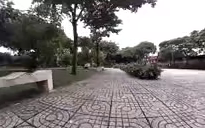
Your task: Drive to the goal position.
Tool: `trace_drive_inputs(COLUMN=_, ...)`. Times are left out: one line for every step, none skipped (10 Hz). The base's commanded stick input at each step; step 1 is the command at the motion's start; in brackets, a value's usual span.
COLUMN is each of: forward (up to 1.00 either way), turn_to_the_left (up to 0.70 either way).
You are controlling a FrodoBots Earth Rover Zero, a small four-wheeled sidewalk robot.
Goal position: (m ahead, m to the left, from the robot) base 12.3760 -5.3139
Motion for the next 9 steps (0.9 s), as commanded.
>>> trace_drive_inputs(forward=1.0, turn_to_the_left=0.0)
trace_drive_inputs(forward=1.0, turn_to_the_left=0.0)
trace_drive_inputs(forward=1.0, turn_to_the_left=0.0)
trace_drive_inputs(forward=1.0, turn_to_the_left=0.0)
trace_drive_inputs(forward=1.0, turn_to_the_left=0.0)
trace_drive_inputs(forward=1.0, turn_to_the_left=0.0)
trace_drive_inputs(forward=1.0, turn_to_the_left=-0.02)
trace_drive_inputs(forward=1.0, turn_to_the_left=-0.27)
trace_drive_inputs(forward=1.0, turn_to_the_left=-0.27)
